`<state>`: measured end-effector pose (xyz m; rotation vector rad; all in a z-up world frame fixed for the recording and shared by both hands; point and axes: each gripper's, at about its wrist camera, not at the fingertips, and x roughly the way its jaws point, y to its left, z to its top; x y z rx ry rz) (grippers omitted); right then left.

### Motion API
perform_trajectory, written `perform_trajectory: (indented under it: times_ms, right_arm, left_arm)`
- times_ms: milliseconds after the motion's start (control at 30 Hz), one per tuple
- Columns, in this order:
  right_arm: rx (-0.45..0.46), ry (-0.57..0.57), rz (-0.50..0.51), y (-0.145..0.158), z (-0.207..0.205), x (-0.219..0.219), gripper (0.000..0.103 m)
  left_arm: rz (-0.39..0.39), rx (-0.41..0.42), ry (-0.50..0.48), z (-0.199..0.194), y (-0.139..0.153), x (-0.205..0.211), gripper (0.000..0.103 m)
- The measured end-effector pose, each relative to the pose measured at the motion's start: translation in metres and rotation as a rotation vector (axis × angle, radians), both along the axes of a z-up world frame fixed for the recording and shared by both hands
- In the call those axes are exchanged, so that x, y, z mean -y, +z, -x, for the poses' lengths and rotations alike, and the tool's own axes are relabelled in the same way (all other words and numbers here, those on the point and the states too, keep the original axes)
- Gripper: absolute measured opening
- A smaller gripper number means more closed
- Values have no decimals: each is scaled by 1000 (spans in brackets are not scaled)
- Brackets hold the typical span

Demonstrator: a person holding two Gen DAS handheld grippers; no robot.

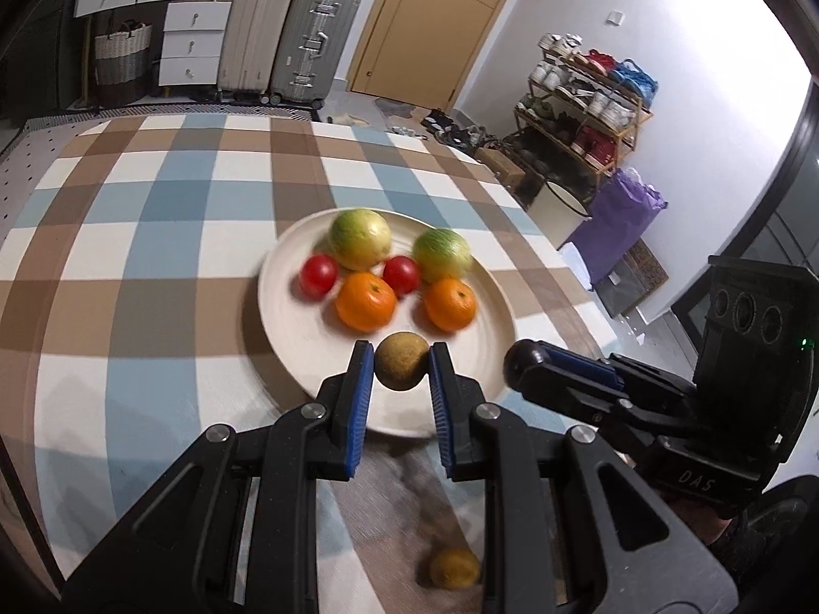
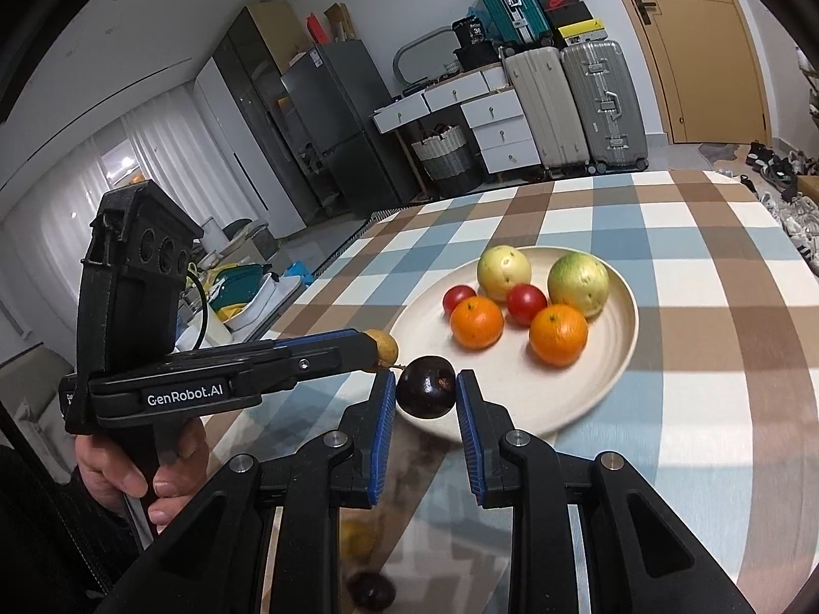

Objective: Organize fruits
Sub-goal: 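Lower the kiwi and plum onto the cream plate and open both grippers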

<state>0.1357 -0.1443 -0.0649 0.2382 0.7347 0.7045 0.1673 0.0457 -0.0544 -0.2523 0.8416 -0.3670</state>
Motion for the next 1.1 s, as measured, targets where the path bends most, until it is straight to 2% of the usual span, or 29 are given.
perform_trajectory:
  times_ms: [500,933,967,1033,1100]
  right_arm:
    - [-39,-15,54,-10,-60,-13,24]
    - [-32,-44,126,-18,-77,-21,25]
    - [-31,-47,130,-19,-77,-21,26]
    - [-27,-54,136,-20,-78,-20,37]
    - [-24,-57,122,-19,-77,-18,42]
  left_arm:
    - [-3,-36,52,-58,-19,-25,19]
    - [1,-50,58,-70,-29,-29,19]
    - [3,-51,64,-70,-29,-29,19]
    - [8,-52,76,-72,-30,-31,19]
    - [15,-55,79,-72,-30,-32,19]
